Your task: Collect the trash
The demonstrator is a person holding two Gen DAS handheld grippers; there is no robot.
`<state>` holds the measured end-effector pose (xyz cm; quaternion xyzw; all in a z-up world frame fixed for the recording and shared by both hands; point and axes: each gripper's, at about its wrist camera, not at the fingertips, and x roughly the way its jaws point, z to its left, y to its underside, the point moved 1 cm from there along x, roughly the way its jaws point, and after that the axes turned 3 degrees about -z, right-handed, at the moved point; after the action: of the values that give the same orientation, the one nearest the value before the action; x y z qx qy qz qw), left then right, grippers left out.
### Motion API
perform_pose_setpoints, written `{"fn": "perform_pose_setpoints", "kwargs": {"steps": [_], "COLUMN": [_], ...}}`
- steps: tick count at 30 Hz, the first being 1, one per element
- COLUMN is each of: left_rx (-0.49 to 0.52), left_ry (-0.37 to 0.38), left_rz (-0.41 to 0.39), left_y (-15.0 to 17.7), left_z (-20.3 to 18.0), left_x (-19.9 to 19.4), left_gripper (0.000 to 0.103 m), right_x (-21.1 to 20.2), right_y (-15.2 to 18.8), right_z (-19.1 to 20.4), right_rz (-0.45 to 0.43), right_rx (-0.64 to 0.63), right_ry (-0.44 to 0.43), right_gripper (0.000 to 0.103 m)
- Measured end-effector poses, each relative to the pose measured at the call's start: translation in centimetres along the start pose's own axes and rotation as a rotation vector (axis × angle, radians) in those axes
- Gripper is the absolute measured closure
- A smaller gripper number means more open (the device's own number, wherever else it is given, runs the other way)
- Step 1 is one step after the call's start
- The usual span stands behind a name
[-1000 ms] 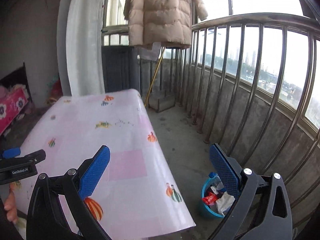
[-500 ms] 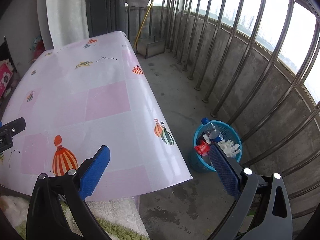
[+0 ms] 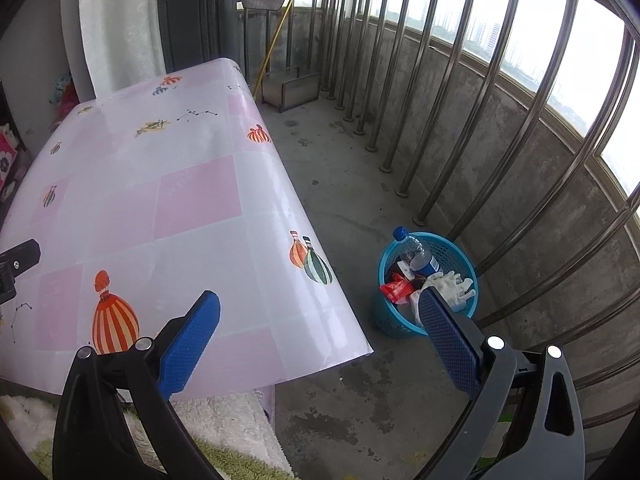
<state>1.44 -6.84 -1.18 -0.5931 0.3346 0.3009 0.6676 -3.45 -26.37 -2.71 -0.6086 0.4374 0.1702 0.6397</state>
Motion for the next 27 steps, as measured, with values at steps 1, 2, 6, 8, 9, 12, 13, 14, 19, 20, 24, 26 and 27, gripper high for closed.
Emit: {"fn": "perform_pose_setpoints", "kwargs": {"steps": [1,2,6,8,9,12,13,14,19,20,24,26,27], "left_rx": [0.001,0.001,0.003,0.003,0.003,0.003,0.002,0.002,0.003,0.003,0.003,0.003,0.003], "left_ry": [0.0,-0.001,-0.002,-0.003,-0.002,-0.002,-0.002,-0.002,-0.001,-0.002,-0.002,-0.002,-0.003], "left_rz": [0.0,-0.001,-0.001,-0.001,-0.002,-0.001,-0.001,-0.001,-0.001,0.0,0.003,0.003,0.003], "left_y": [0.01,0.02,0.06,0.07,0.07,0.06,0.06,0.07,0.05,0.06,0.12,0.12,0.12], "left_z": [-0.01,-0.01,0.03,0.03,0.03,0.04,0.04,0.05,0.05,0.04,0.05,0.04,0.04], "left_x": [-0.02,-0.05,-0.06,-0.09,-0.08,-0.06,-0.06,-0.08,-0.04,-0.04,-0.06,-0.08,-0.07], "left_gripper": [0.009,0.009,0.009,0.009,0.009,0.009,0.009,0.009,0.009,0.009,0.009,0.009,0.009], "right_x": [-0.06,-0.09,-0.22,-0.28,-0.28,-0.27,-0.28,-0.28,-0.27,-0.27,-0.28,-0.28,-0.28], "right_y": [-0.01,-0.01,-0.11,-0.15,-0.15,-0.11,-0.11,-0.1,-0.11,-0.1,-0.11,-0.09,-0.09], "right_z": [-0.02,-0.05,-0.12,-0.15,-0.13,-0.16,-0.15,-0.15,-0.15,-0.16,-0.12,-0.13,-0.13], "right_rz": [-0.001,-0.002,-0.005,-0.006,-0.007,-0.006,-0.006,-0.006,-0.007,-0.007,-0.006,-0.007,-0.007], "right_rx": [0.001,0.003,0.011,0.015,0.016,0.015,0.015,0.016,0.015,0.015,0.016,0.016,0.016], "right_ry": [0.0,0.001,0.002,0.001,0.0,0.0,0.0,0.001,0.0,0.001,0.001,0.001,0.0], "right_gripper": [0.006,0.006,0.006,0.006,0.006,0.006,0.006,0.006,0.006,0.006,0.006,0.006,0.006]}}
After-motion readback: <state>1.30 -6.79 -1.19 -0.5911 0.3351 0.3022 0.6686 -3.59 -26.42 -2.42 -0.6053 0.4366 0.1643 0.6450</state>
